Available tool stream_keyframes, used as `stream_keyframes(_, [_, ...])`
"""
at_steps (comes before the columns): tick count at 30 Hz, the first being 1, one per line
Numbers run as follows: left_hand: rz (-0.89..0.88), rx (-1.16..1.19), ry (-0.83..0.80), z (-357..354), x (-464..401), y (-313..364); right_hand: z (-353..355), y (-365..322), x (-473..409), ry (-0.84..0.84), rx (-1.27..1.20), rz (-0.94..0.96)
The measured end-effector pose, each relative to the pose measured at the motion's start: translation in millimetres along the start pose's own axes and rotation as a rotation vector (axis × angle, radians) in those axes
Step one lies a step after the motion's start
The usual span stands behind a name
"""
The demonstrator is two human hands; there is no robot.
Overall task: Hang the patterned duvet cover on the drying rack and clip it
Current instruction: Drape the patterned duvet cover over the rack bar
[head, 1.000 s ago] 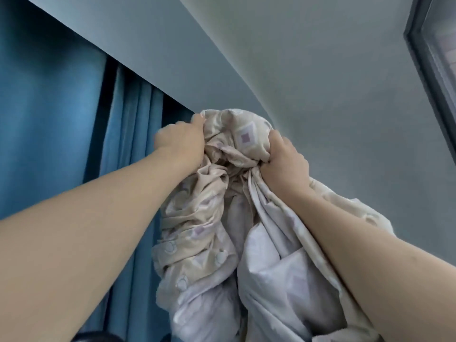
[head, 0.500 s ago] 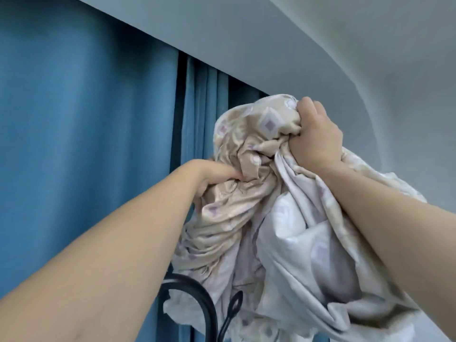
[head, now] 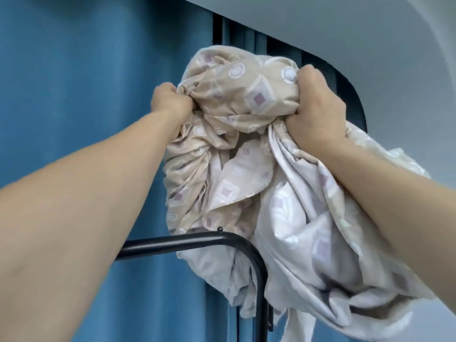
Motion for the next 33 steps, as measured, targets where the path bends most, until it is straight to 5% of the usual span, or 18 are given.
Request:
stream_keyframes(4, [-0.056,-0.226,-0.021,50,0,-29,-19,-58,-4,-0.045,-0.037,0.079])
stream_keyframes(10, [-0.003,-0.411,-0.282,88,16,-55,-46,-137,-7,-0.211,-0.079,0.215])
stream_keyframes(13, [0.042,-0.404,-0.411,100,25,-56,-50,-155,-7,-0.299,-0.055,0.247])
stream_keyframes(18, [0.054,-0.286,-0.391,121,26,-41,-31,-162,-14,-0.291,-0.095,0.173])
stream_keyframes(27, [-0.251,-0.58,-0.183,166,27,7,-12,-161,-18,-0.288,0.043,0.095])
stream_keyframes(33, [-0.599,-0.55,-0.494,121,106,32,-17,-162,-16,-0.393,-0.019,0.051])
Point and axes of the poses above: each hand's wrist, its own x-axis away from the middle knuckle, its own z-axis out of the back of the hand, y = z × x, the point moved 9 cm from there along -x, towards the middle knuckle, and after that the axes turned 10 degrees about -x, right-handed, at the moved point
